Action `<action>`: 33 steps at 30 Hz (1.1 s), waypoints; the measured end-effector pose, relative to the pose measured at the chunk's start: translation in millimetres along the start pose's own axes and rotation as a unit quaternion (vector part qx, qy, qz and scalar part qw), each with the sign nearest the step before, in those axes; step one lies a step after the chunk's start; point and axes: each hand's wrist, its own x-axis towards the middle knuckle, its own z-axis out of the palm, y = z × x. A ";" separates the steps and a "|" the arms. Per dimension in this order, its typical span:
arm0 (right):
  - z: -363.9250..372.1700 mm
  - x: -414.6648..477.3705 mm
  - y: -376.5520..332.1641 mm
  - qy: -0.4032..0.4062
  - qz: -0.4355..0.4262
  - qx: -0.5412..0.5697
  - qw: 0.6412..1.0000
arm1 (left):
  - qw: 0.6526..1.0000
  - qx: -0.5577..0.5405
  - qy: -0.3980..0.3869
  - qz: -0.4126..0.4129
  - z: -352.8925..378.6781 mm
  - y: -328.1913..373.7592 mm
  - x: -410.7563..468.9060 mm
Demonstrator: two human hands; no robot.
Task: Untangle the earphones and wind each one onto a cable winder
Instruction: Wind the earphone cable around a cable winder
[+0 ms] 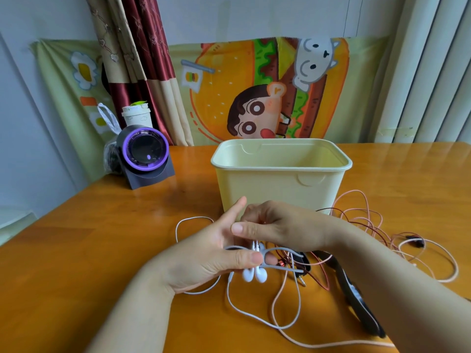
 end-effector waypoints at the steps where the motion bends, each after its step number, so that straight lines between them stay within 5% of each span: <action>1: 0.7 0.6 0.0 0.000 -0.001 -0.002 1.000 | 1.000 0.003 0.001 0.002 -0.3 -0.8 -0.1; 22: 14.0 5.6 21.0 0.084 0.073 0.235 0.966 | 0.995 0.046 0.083 0.029 -8.1 -4.4 6.5; 28: 19.9 7.6 19.1 0.110 0.087 0.205 0.969 | 0.990 -0.071 0.099 0.069 -5.3 -2.4 9.1; 33: 23.8 11.1 7.8 0.158 0.085 0.112 0.977 | 0.967 -0.128 0.199 0.094 -5.8 -0.1 12.7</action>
